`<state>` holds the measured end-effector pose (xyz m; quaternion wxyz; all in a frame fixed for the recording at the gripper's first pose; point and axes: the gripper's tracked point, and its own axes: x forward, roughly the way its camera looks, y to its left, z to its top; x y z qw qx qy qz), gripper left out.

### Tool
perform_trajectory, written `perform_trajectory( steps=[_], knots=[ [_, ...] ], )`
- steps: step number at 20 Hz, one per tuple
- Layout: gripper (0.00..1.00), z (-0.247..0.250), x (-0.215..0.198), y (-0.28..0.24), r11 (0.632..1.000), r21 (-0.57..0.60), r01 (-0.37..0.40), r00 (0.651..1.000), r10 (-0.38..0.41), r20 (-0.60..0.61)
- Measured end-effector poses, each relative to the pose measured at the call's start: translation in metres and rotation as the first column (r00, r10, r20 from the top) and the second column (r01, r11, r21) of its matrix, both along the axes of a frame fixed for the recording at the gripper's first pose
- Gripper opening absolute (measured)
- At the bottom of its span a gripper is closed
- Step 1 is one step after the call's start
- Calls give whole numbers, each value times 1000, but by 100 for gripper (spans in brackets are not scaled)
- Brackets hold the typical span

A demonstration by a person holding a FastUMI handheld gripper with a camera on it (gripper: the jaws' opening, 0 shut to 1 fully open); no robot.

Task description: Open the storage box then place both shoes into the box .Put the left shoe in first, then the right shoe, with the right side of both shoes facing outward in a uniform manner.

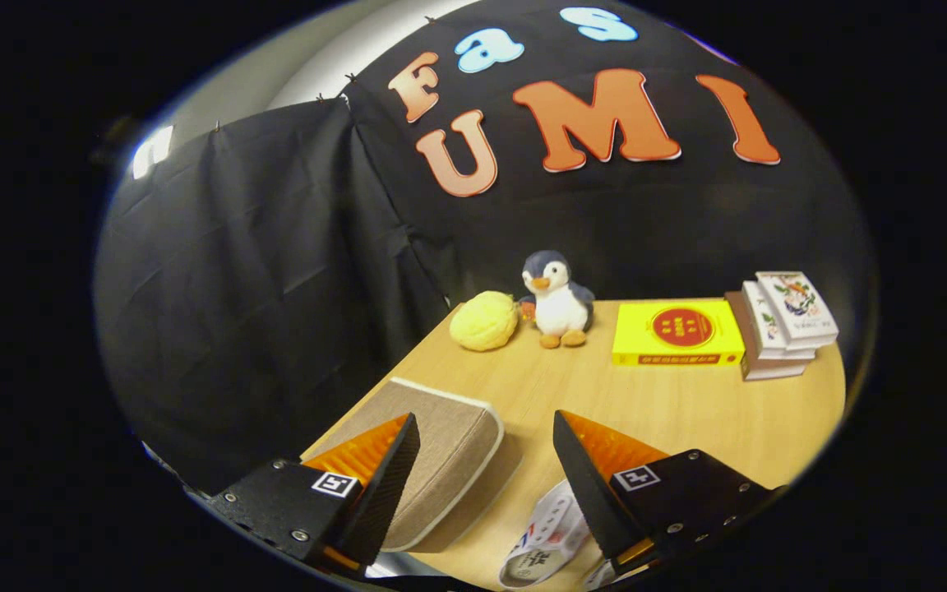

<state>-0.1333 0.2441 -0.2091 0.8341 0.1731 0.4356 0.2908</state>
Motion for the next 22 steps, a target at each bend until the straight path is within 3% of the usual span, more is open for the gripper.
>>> perform_trajectory(
  steps=[6, 11, 15, 22],
  knots=[
    [97, -40, -38, 29, 996, 59, -67, 983, 76, -167],
    [97, -69, -75, 51, 984, 144, -109, 933, 151, -328],
    [97, -85, -94, 65, 970, 212, -115, 899, 193, -394],
    [97, -92, -99, 84, 936, 349, -38, 837, 220, -501]
  ],
)
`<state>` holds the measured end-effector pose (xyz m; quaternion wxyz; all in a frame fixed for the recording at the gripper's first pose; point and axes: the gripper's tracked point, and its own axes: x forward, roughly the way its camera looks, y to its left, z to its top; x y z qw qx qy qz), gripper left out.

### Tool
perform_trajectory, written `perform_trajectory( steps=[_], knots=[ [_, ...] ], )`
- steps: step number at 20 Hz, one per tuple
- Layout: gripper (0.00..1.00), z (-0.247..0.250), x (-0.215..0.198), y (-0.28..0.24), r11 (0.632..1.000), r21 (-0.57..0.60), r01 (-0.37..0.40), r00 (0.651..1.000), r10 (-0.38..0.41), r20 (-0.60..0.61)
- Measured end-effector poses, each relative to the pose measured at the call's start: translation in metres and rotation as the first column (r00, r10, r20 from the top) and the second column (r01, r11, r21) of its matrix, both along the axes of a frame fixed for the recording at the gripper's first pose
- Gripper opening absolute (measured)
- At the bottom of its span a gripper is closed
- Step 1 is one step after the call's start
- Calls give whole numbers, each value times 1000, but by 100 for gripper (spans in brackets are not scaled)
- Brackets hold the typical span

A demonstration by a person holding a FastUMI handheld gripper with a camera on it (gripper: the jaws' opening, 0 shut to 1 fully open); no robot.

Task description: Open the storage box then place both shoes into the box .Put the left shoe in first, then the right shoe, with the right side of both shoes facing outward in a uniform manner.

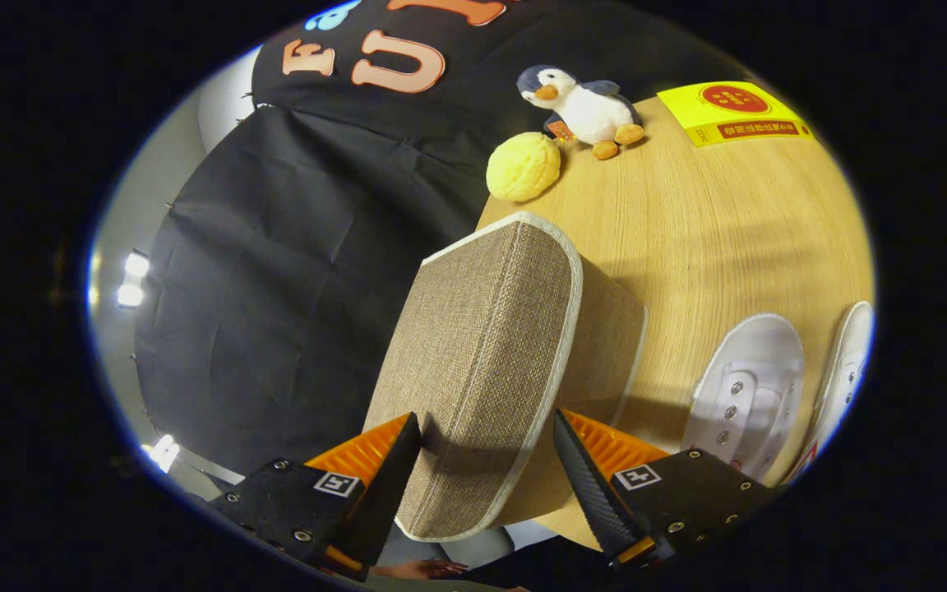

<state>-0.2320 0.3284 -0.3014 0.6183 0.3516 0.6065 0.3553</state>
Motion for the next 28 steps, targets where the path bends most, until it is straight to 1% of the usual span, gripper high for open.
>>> perform_trajectory(
  steps=[2, 4, 5, 6, 7, 11, 12, 15, 16, 19, 21, 22, 23, 24, 25, 26, 28],
  knots=[
    [96, 3, -2, 3, 999, 30, 13, 999, -12, -37],
    [95, 12, -8, 3, 998, 63, 5, 996, 0, -84],
    [94, 15, -8, -1, 998, 62, 3, 997, 2, -81],
    [90, 19, -9, -7, 998, 61, 1, 997, 4, -80],
    [88, 24, -8, -11, 998, 69, 5, 996, 0, -86],
    [80, 52, 10, -20, 992, 112, 60, 996, -52, -72],
    [75, 62, 12, -19, 989, 127, 72, 996, -64, -66],
    [69, 78, 19, -8, 986, 148, 77, 997, -72, -42],
    [63, 80, 19, -2, 986, 153, 71, 997, -66, -39],
    [53, 99, 17, 16, 974, 214, 78, 996, -65, -69],
    [48, 110, 26, 26, 966, 232, 111, 993, -98, -66],
    [42, 118, 32, 29, 962, 239, 128, 991, -117, -61],
    [39, 124, 40, 34, 958, 245, 146, 989, -137, -55],
    [34, 131, 47, 40, 955, 252, 159, 987, -154, -42],
    [32, 136, 55, 47, 952, 256, 167, 986, -167, -25],
    [28, 139, 59, 53, 950, 260, 172, 985, -174, -15],
    [23, 149, 63, 69, 942, 279, 185, 983, -181, -38]
  ],
)
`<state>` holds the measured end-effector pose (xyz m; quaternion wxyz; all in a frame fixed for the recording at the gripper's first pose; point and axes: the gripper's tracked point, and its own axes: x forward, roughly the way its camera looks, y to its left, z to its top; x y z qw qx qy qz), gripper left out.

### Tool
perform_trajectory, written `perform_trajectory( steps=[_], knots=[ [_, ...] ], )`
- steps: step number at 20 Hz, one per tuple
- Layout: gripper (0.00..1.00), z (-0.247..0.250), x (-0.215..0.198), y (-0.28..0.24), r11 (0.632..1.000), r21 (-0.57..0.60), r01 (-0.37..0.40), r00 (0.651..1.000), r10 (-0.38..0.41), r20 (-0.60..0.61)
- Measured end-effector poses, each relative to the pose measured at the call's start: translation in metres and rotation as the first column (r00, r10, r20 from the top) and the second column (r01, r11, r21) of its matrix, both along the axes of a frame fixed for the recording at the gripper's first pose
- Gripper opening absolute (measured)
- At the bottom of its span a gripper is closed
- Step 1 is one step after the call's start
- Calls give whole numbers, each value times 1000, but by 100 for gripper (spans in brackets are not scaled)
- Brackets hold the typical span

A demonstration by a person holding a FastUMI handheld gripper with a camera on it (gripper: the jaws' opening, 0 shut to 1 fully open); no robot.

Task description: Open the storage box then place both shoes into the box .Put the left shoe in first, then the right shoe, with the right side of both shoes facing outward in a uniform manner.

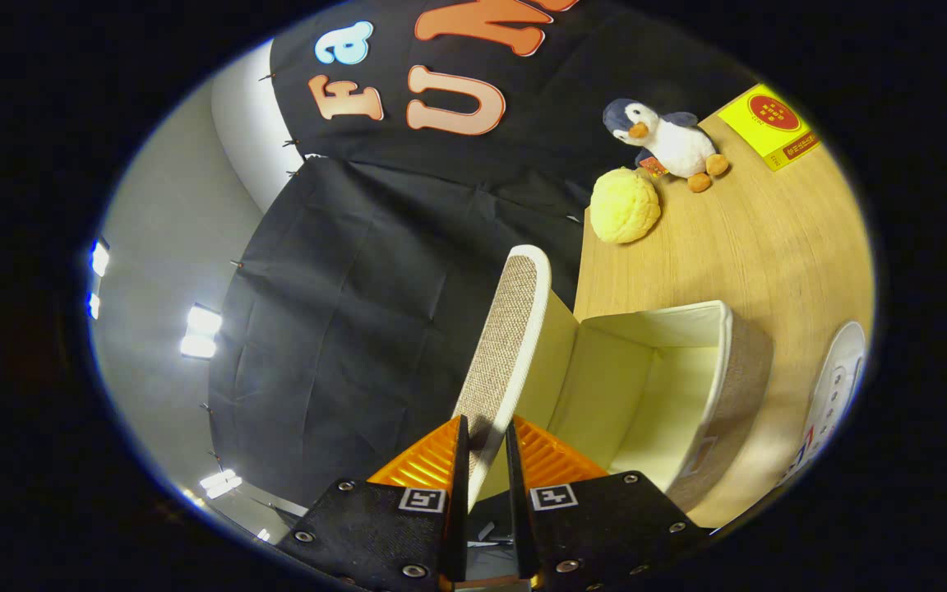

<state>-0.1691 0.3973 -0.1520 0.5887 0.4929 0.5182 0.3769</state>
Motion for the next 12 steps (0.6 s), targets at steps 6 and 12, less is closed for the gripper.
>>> perform_trajectory(
  steps=[6, 12],
  knots=[
    [19, 23, 4, 59, 999, 19, -41, 996, 39, 74],
    [18, 21, 5, 125, 999, 2, -47, 995, 47, 83]
  ],
)
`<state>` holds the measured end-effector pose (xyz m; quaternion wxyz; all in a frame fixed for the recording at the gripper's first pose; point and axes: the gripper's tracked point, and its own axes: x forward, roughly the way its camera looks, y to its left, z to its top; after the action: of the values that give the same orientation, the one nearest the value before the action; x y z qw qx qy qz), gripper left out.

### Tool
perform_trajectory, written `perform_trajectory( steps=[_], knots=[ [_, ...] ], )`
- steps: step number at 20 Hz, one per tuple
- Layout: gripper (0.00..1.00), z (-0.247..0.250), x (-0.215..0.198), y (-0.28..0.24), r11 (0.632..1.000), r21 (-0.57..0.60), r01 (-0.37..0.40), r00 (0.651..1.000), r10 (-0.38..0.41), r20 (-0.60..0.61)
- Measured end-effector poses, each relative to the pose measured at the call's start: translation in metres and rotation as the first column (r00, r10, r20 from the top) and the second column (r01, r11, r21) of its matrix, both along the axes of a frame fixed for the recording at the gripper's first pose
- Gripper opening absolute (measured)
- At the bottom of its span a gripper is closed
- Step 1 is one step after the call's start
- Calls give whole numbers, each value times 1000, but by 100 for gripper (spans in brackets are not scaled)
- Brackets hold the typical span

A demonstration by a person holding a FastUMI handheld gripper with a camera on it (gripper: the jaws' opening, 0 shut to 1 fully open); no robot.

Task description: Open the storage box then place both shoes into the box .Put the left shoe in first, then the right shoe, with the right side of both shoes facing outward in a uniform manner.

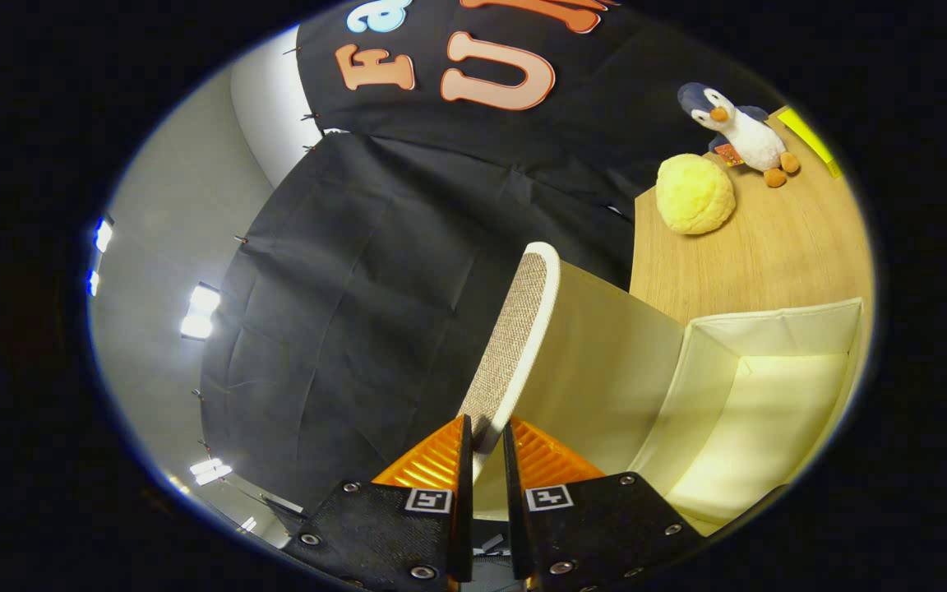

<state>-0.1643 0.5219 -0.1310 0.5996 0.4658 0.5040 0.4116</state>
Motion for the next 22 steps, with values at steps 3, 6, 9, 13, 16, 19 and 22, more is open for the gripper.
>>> perform_trajectory(
  steps=[3, 6, 9, 13, 16, 19, 22],
  knots=[
    [20, -9, -8, 15, 998, -55, -14, 1000, 16, 27],
    [42, -31, -22, 9, 985, -163, -50, 996, 62, 69],
    [64, -58, -32, -17, 962, -270, -46, 992, 75, 98],
    [87, -95, -45, -67, 918, -396, -19, 994, 60, 92],
    [91, -116, -52, -111, 884, -467, 9, 995, 38, 91],
    [91, -126, -51, -156, 868, -493, 57, 995, -10, 97],
    [89, -121, -45, -196, 864, -489, 120, 992, -91, 83]
  ],
)
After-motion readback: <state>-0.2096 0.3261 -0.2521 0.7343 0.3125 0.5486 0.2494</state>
